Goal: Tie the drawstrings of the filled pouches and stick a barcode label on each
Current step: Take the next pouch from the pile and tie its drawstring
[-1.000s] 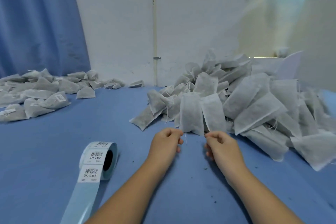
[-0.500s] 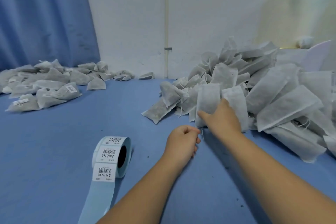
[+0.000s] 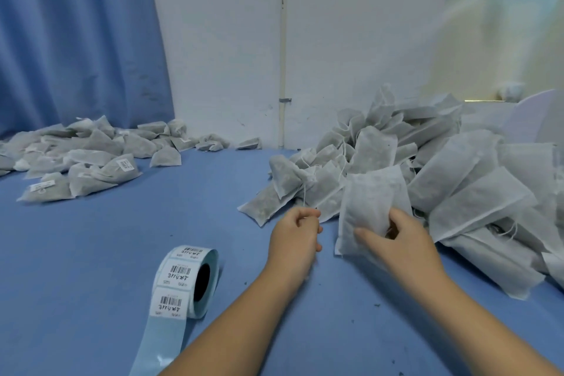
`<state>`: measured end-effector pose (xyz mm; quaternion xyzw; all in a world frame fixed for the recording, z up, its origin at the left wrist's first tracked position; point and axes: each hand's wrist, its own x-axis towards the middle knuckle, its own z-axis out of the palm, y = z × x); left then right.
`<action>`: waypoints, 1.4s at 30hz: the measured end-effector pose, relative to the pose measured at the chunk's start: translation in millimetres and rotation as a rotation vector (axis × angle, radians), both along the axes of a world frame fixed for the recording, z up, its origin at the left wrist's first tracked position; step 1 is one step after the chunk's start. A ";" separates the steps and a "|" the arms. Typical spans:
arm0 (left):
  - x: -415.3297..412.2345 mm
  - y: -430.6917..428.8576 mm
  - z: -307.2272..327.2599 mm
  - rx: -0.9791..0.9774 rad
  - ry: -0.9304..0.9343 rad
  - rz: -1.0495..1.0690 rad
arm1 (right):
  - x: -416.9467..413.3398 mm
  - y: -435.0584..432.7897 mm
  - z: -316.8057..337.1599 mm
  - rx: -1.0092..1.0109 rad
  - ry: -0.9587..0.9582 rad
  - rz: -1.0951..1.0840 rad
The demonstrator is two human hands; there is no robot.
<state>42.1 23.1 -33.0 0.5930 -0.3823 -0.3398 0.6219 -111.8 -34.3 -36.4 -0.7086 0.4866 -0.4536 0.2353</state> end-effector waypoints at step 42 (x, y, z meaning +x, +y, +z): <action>-26.6 26.9 9.9 -0.228 -0.314 -0.177 | -24.1 50.7 24.1 -0.093 -0.117 0.224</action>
